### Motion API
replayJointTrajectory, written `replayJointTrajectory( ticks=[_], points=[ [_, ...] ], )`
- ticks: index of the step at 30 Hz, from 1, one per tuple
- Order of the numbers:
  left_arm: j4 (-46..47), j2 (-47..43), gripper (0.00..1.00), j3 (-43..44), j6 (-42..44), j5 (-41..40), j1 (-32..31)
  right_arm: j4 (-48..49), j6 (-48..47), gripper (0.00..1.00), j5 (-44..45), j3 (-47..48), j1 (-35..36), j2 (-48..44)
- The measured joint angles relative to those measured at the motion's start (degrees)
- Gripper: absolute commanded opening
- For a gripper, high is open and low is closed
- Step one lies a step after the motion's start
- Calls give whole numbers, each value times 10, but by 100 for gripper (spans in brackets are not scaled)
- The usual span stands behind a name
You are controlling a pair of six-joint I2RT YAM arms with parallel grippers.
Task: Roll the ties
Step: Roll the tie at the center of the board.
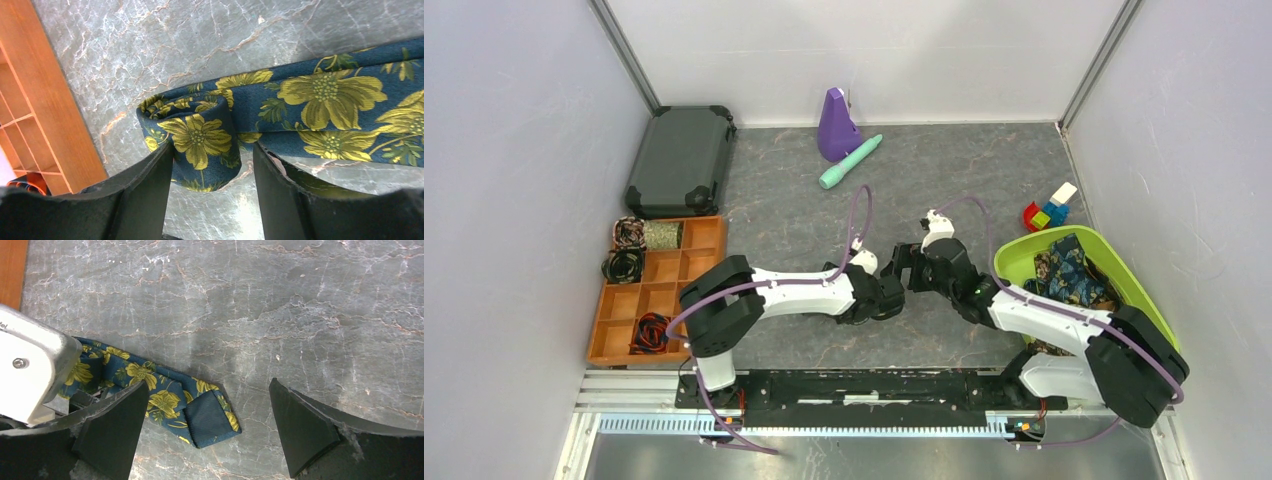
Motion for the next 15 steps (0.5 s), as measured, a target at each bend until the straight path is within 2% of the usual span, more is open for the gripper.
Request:
replayJointTrajectory(
  ticks=[15],
  points=[
    [3,-75,71,2,0,38,3,-2,-10,97,-59,38,0,43]
  ],
)
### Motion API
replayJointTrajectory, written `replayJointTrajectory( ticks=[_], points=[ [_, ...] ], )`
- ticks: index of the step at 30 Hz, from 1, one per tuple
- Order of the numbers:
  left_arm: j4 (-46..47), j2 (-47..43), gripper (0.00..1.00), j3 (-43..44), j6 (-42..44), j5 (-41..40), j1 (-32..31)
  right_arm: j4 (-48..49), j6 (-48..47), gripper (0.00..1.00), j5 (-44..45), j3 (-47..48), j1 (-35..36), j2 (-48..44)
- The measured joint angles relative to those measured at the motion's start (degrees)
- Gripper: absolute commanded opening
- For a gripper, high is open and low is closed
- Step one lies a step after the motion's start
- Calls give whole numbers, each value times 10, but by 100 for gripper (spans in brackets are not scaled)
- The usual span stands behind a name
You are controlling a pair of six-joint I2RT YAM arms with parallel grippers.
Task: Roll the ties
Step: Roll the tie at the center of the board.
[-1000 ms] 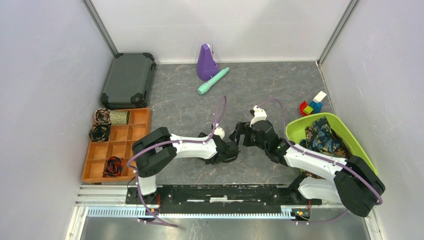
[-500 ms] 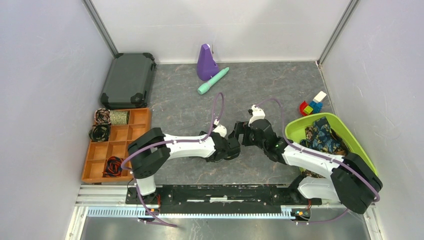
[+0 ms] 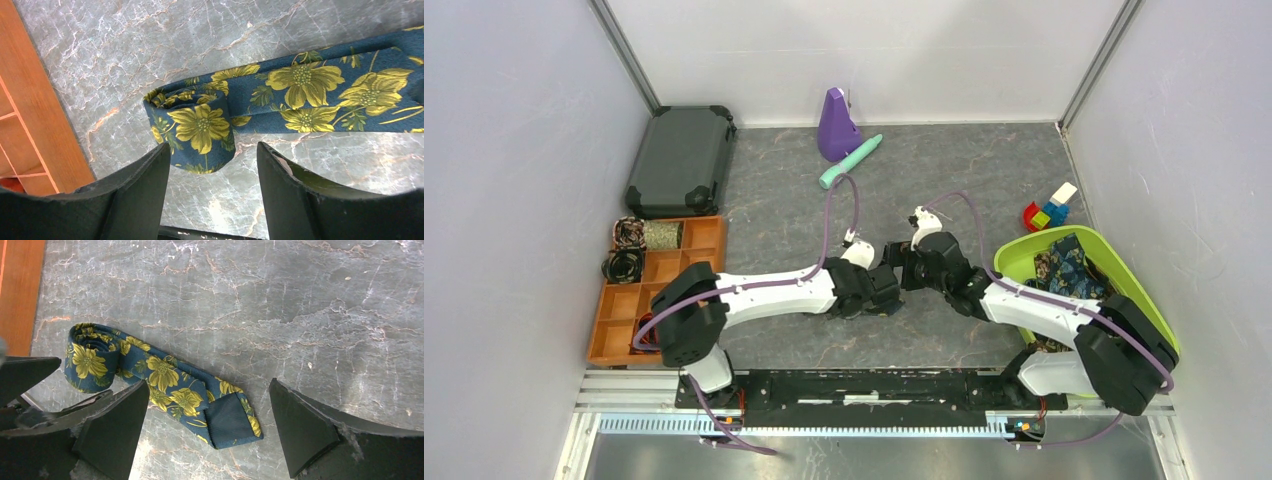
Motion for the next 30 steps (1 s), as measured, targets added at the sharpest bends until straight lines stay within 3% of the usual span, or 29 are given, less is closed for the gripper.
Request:
replayJointTrajectory(
  ticks=[12,21,30],
  points=[
    [-1,-111,71,-20,21,37,42,18,12,94,-67,25,3,25],
    [50,-316,70,-150,64,140,197,96,79,77,-124,57,74,103],
    [89,-354,68,-200,66,206,250,174,151,63,-145,74,111,182]
  ],
)
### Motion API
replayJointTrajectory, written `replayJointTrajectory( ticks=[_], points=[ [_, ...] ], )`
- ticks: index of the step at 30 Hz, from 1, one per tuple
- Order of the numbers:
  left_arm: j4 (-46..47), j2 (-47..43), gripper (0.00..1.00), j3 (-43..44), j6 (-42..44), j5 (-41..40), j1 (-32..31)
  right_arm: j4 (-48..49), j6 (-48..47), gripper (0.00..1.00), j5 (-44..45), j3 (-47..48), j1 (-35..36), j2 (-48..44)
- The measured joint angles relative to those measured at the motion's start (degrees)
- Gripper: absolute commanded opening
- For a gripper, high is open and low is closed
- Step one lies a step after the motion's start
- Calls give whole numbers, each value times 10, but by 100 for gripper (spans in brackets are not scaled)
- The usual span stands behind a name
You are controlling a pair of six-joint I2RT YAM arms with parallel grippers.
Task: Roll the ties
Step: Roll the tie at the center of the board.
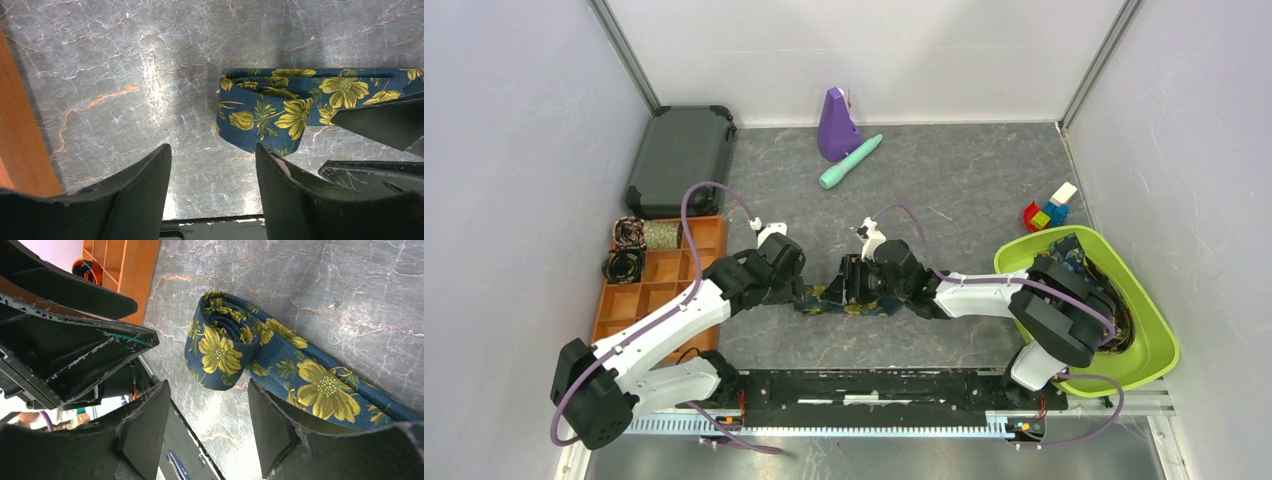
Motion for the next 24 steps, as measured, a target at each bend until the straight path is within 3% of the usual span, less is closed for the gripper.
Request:
replayJointTrajectory(
  ticks=[17,21,24],
  points=[
    [55,-39,68,-50,0,40,43,26,38,48,-1,37,7,74],
    [68,-41,68,-60,0,49,44,25,38,48,-1,37,7,82],
    [74,-41,68,-67,0,53,44,25,37,55,-1,37,7,82]
  ],
)
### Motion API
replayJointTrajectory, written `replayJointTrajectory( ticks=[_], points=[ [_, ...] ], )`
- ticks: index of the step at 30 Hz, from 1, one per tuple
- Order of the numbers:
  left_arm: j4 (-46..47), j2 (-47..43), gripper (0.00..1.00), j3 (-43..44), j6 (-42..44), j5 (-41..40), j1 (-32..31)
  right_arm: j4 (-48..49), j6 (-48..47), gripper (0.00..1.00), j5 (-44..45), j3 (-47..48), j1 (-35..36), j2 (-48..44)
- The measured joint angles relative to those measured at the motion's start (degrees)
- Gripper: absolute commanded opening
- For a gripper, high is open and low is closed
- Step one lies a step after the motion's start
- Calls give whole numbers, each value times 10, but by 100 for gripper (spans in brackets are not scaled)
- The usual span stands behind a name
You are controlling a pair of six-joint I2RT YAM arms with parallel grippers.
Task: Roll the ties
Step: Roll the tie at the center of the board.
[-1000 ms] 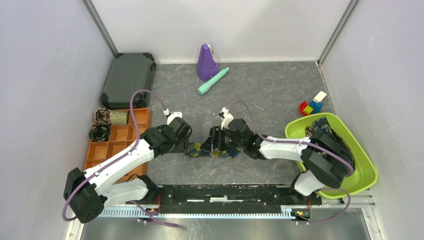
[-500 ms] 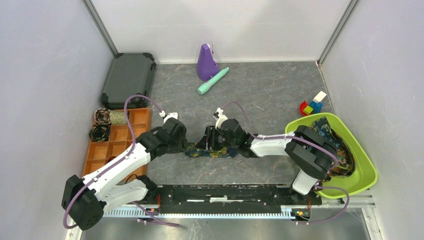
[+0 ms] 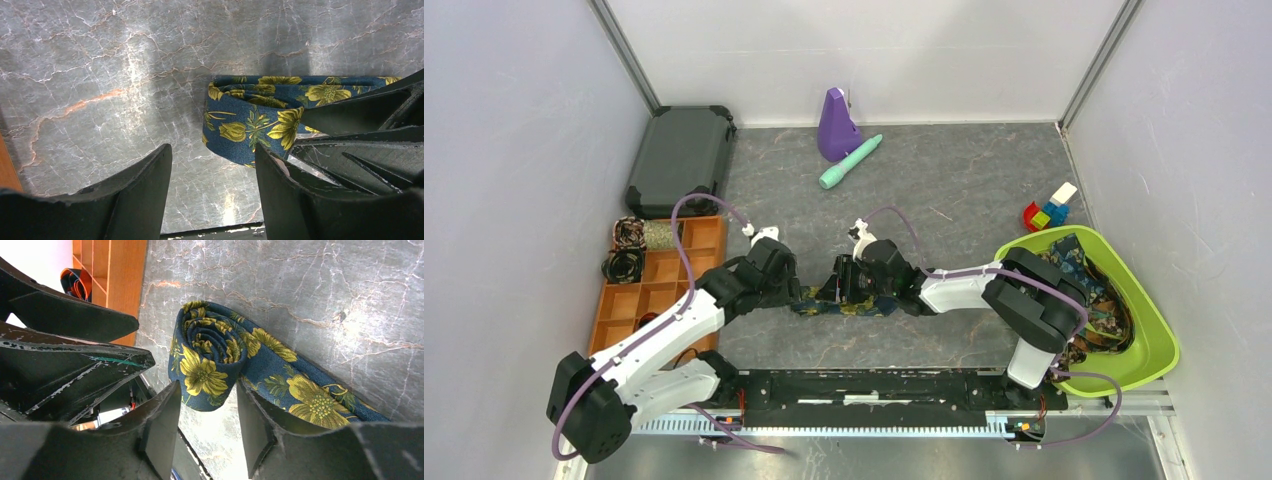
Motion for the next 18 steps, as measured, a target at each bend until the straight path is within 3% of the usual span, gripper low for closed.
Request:
replayJointTrajectory(
  ticks=[6,18],
  points=[
    [25,-1,67,-16,0,15,0,-5,-9,61,-2,0,0,0],
    [50,0,67,-27,0,26,0,-9,-10,52,-6,0,0,-4]
  ],
)
